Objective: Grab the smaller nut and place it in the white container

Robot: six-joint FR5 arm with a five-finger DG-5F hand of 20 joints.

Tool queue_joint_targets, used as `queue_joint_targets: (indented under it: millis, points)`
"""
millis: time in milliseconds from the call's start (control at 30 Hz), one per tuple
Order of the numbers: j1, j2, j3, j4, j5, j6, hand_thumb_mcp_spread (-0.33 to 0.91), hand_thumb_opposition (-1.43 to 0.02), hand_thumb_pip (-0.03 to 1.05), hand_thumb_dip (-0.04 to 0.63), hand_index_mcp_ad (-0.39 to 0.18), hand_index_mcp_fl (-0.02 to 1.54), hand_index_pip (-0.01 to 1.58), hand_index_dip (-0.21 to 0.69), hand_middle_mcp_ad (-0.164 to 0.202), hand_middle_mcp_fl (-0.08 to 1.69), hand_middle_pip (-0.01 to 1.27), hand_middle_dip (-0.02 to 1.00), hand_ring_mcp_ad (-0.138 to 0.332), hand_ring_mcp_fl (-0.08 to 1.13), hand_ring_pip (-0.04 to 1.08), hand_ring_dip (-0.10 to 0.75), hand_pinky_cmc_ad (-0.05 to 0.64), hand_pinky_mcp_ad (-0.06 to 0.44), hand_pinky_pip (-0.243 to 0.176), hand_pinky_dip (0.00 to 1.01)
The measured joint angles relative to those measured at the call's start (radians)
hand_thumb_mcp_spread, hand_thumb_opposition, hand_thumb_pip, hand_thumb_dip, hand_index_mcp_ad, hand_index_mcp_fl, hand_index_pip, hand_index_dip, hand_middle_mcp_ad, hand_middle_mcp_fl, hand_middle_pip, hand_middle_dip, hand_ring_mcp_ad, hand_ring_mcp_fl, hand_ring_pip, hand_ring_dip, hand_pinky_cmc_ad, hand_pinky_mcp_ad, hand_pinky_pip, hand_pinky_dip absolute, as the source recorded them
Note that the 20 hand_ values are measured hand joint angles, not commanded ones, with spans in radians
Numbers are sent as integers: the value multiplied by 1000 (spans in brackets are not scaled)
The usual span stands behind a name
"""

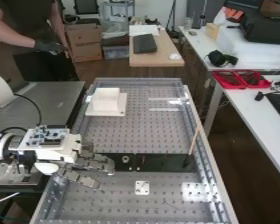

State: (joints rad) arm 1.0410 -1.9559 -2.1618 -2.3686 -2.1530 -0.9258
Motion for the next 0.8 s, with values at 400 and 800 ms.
queue_joint_targets:
  millis: [400, 800]
  points:
    - [7, 7, 15, -16, -5, -2, 382, -932, 730, 187, -208, 304, 1538, 106, 77, 195, 129, 237, 140, -3, 98, 91, 346, 291, -42, 176]
    - [36, 64, 56, -109, -17, -27, 433, -918, 750, 188, -218, 333, 1553, 113, 75, 204, 129, 237, 140, -3, 98, 91, 346, 295, -28, 176]
